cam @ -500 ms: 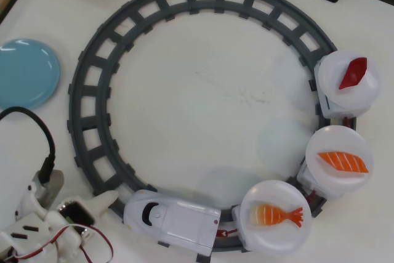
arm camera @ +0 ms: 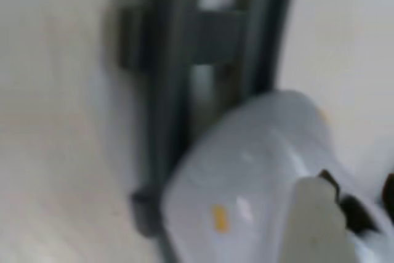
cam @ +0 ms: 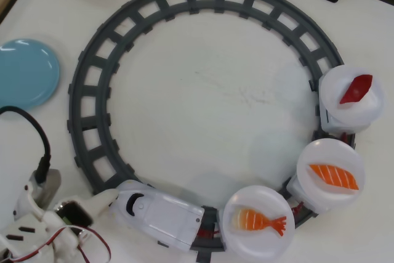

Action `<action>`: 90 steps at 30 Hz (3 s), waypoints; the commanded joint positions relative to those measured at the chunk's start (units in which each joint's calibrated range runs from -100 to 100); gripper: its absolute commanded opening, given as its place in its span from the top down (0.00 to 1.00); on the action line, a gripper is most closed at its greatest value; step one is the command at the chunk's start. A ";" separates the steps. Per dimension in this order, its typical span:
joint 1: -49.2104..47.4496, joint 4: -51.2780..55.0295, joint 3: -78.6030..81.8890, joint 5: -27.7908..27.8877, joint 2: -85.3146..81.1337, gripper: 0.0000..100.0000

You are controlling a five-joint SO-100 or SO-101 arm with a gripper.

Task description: Pick up the sushi from the Shinkansen and put it on the blue dish

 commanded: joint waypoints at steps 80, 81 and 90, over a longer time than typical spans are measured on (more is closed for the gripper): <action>29.50 -9.30 -81.37 7.30 95.36 0.70; 29.06 -9.30 -81.28 7.30 95.61 0.70; 27.83 -9.30 -80.92 5.32 98.26 0.71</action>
